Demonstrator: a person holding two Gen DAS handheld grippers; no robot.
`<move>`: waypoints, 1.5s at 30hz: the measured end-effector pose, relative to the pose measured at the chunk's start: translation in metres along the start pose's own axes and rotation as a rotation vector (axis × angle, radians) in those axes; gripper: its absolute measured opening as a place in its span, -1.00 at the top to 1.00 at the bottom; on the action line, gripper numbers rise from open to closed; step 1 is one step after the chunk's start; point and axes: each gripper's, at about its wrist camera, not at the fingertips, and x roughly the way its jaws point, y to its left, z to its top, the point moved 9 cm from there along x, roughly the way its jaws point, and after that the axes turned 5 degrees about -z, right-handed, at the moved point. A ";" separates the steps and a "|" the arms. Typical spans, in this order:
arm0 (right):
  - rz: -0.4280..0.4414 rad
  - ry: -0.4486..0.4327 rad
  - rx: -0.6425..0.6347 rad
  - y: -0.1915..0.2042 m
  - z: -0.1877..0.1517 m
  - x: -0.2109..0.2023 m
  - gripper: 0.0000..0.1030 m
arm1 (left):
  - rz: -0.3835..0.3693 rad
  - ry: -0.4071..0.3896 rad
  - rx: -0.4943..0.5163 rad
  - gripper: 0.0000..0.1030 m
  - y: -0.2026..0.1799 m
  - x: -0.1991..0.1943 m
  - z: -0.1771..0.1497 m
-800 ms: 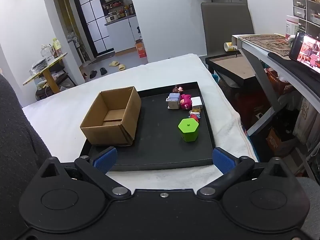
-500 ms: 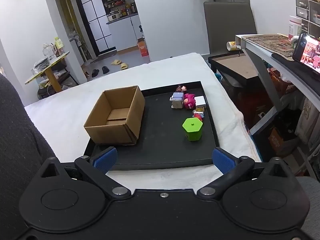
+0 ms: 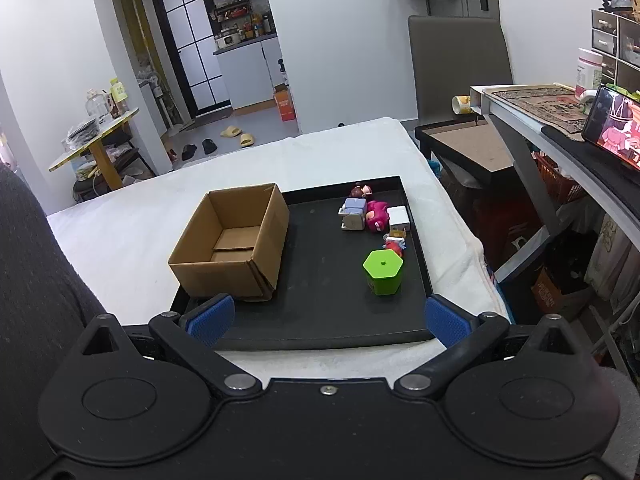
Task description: Organize rigid objects
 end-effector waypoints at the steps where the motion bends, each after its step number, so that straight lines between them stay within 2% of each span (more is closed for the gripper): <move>1: -0.002 0.000 0.001 -0.001 0.001 0.001 -1.00 | -0.004 0.001 0.004 -0.93 0.000 0.000 0.000; 45: -0.029 0.010 0.009 -0.011 -0.001 0.003 -1.00 | 0.005 -0.002 -0.014 -0.93 0.003 -0.005 -0.002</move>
